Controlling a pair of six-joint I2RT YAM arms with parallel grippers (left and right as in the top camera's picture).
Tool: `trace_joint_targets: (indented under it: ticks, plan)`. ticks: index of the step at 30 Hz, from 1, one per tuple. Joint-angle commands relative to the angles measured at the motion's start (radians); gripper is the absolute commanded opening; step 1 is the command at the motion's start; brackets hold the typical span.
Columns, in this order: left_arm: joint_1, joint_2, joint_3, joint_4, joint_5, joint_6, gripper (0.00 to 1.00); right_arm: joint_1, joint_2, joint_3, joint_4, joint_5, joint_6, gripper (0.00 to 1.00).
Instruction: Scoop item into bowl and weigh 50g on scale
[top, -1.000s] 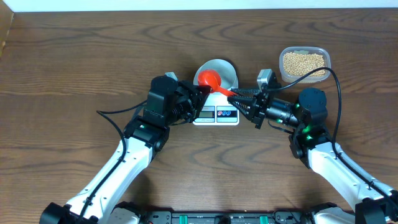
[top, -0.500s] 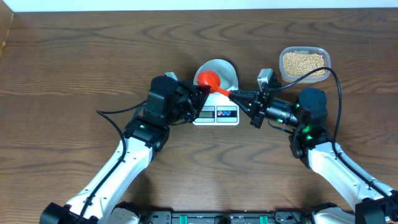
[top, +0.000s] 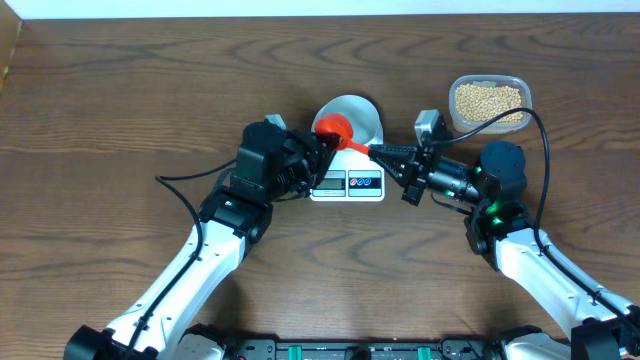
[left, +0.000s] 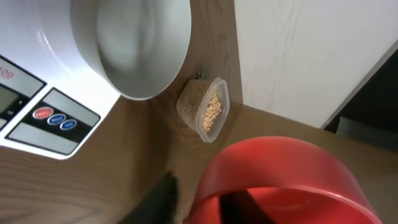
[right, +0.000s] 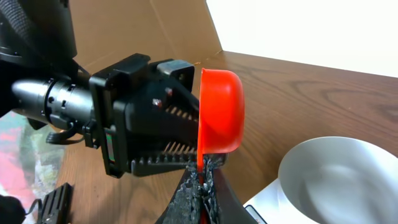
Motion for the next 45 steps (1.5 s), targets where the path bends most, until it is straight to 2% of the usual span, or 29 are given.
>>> trace_joint_targets:
  ticks: [1, 8, 12, 17, 19, 25, 27, 29, 31, 32, 36, 38, 39, 41, 43, 45]
  plan:
    - [0.001, 0.003, 0.011, 0.006, -0.007, 0.079, 0.37, 0.005, 0.006, 0.018, 0.0, 0.054, 0.024, 0.01]
    - [0.053, 0.003, 0.012, 0.01, -0.006, 0.172, 0.48, -0.035, 0.006, 0.019, 0.002, 0.117, 0.087, 0.01]
    - [0.084, 0.003, 0.012, 0.01, -0.006, 0.247, 0.5, -0.075, 0.006, 0.019, 0.002, 0.125, 0.139, 0.01]
    - [0.116, 0.003, 0.012, 0.009, -0.007, 0.301, 0.51, -0.137, 0.006, 0.019, 0.0, 0.146, 0.285, 0.01]
    - [0.136, 0.003, 0.011, 0.009, -0.007, 0.314, 0.55, -0.166, 0.006, 0.019, 0.0, 0.119, 0.345, 0.01]
    - [0.18, 0.003, 0.011, -0.004, -0.007, 0.313, 0.55, -0.202, 0.006, 0.019, 0.0, 0.015, 0.545, 0.01]
    - [0.189, 0.003, 0.011, -0.013, -0.006, 0.313, 0.55, -0.201, 0.006, 0.019, 0.0, 0.01, 0.492, 0.01]
    - [0.192, 0.003, 0.011, -0.037, -0.008, 0.313, 0.56, -0.198, 0.006, 0.019, 0.0, 0.012, 0.315, 0.01]
    - [0.192, 0.003, 0.011, -0.058, -0.007, 0.313, 0.56, -0.198, 0.006, 0.019, 0.0, 0.046, 0.268, 0.01]
    - [0.192, 0.003, 0.011, -0.076, -0.006, 0.313, 0.77, -0.198, 0.006, 0.019, 0.0, 0.09, 0.266, 0.01]
    - [0.19, 0.003, 0.011, -0.214, -0.01, 0.315, 0.83, -0.198, 0.006, 0.028, 0.029, 0.182, 0.26, 0.01]
    - [0.19, 0.004, 0.011, -0.214, -0.034, 0.408, 0.84, -0.198, 0.006, 0.043, 0.029, 0.187, 0.244, 0.01]
    - [0.191, 0.003, 0.012, -0.17, -0.036, 0.587, 0.84, -0.198, 0.006, 0.061, 0.03, 0.188, 0.231, 0.01]
    - [0.193, 0.003, 0.015, -0.149, -0.028, 0.725, 0.86, -0.198, 0.006, 0.083, 0.03, 0.188, 0.225, 0.01]
    - [0.204, 0.003, 0.021, -0.151, 0.024, 0.824, 0.89, -0.198, 0.006, 0.095, 0.03, 0.188, 0.209, 0.01]
    - [0.243, 0.002, 0.03, -0.174, 0.144, 0.855, 0.89, -0.198, 0.006, 0.1, 0.029, 0.207, 0.192, 0.01]
